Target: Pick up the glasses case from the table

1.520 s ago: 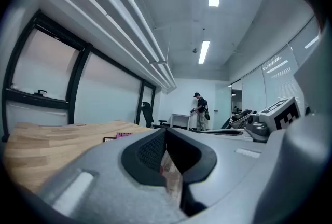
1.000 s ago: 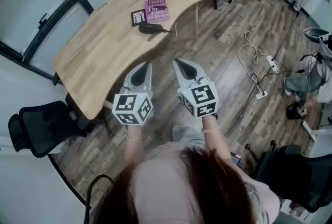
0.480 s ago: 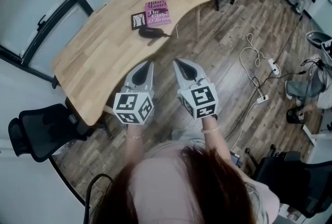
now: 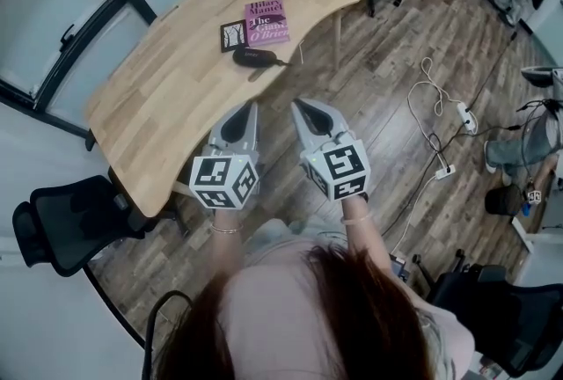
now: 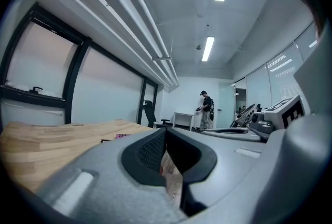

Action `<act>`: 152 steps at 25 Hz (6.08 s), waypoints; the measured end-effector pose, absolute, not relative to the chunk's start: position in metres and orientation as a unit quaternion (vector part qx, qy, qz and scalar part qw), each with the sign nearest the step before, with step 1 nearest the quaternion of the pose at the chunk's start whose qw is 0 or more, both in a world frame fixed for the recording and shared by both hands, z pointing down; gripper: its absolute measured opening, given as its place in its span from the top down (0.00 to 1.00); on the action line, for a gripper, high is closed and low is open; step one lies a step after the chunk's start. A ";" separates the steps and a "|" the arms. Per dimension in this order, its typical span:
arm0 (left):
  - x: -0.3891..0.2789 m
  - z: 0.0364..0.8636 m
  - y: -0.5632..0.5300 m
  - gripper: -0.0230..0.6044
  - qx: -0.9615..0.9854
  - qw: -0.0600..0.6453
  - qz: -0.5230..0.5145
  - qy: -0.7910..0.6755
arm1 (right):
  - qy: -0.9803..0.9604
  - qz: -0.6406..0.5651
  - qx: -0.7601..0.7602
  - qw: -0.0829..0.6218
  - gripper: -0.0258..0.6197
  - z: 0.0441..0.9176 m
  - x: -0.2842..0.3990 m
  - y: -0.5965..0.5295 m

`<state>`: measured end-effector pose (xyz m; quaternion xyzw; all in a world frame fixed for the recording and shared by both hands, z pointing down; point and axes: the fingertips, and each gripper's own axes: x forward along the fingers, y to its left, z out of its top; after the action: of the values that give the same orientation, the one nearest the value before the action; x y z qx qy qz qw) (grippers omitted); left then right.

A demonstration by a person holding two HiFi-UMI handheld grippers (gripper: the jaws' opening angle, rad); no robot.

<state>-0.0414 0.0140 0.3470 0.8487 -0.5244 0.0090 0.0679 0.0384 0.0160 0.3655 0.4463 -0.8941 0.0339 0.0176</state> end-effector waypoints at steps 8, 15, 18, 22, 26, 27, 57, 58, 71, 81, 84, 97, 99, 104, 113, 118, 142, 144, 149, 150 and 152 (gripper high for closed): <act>-0.048 0.353 0.001 0.95 0.846 0.070 0.011 -0.529 | -0.896 0.019 0.443 0.030 0.96 0.373 0.028 0.003; -0.058 0.357 -0.024 0.95 0.847 0.070 0.013 -0.526 | -0.897 0.027 0.441 0.034 0.96 0.380 0.013 -0.021; -0.064 0.361 -0.039 0.95 0.847 0.072 0.014 -0.526 | -0.897 0.031 0.440 0.036 0.96 0.382 0.007 -0.035; -0.074 0.364 -0.062 0.95 0.847 0.075 0.017 -0.525 | -0.897 0.035 0.437 0.046 0.96 0.387 -0.003 -0.058; -0.083 0.365 -0.086 0.95 0.848 0.076 0.015 -0.524 | -0.899 0.037 0.434 0.052 0.96 0.389 -0.015 -0.081; -0.085 0.365 -0.092 0.95 0.848 0.076 0.015 -0.524 | -0.899 0.035 0.433 0.054 0.96 0.389 -0.017 -0.087; -0.136 0.384 -0.251 0.95 0.871 0.084 0.007 -0.485 | -0.896 0.048 0.424 0.126 0.87 0.435 -0.082 -0.241; -0.137 0.387 -0.254 0.95 0.870 0.087 0.009 -0.485 | -0.897 0.049 0.421 0.129 0.87 0.437 -0.083 -0.244; -0.146 0.418 -0.298 0.95 0.856 0.111 0.024 -0.505 | -0.910 0.073 0.359 0.195 0.82 0.497 -0.087 -0.286; -0.150 0.437 -0.332 0.95 0.842 0.120 0.029 -0.525 | -0.922 0.070 0.297 0.238 0.74 0.532 -0.108 -0.318; -0.151 0.440 -0.339 0.95 0.839 0.120 0.029 -0.529 | -0.924 0.069 0.278 0.252 0.71 0.542 -0.113 -0.323; -0.157 0.461 -0.358 0.95 0.825 0.140 0.031 -0.546 | -0.918 0.076 0.196 0.337 0.57 0.596 -0.123 -0.335; -0.160 0.465 -0.359 0.95 0.822 0.142 0.029 -0.551 | -0.916 0.077 0.185 0.348 0.55 0.605 -0.125 -0.335; -0.167 0.479 -0.361 0.95 0.812 0.151 0.030 -0.563 | -0.909 0.070 0.157 0.381 0.51 0.629 -0.128 -0.333; -0.176 0.499 -0.364 0.95 0.794 0.177 0.043 -0.580 | -0.894 0.070 0.134 0.423 0.48 0.653 -0.127 -0.340; -0.178 0.503 -0.365 0.95 0.790 0.182 0.041 -0.584 | -0.888 0.074 0.114 0.440 0.46 0.663 -0.129 -0.336; -0.200 0.513 -0.348 0.95 0.774 0.196 0.041 -0.600 | -0.891 0.062 0.108 0.437 0.44 0.670 -0.135 -0.329; -0.200 0.511 -0.346 0.95 0.777 0.194 0.042 -0.598 | -0.895 0.071 0.128 0.421 0.44 0.662 -0.134 -0.331; -0.198 0.506 -0.339 0.95 0.783 0.188 0.042 -0.592 | -0.899 0.094 0.172 0.392 0.44 0.648 -0.128 -0.333; -0.198 0.505 -0.337 0.95 0.784 0.186 0.042 -0.591 | -0.900 0.097 0.180 0.386 0.44 0.646 -0.127 -0.332; -0.198 0.503 -0.333 0.95 0.787 0.183 0.042 -0.588 | -0.902 0.102 0.195 0.372 0.44 0.640 -0.125 -0.331</act>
<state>-0.1980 -0.3334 0.5032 0.7866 -0.5881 0.0420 0.1835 -0.1252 -0.3314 0.6399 0.1950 -0.9018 0.1018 0.3719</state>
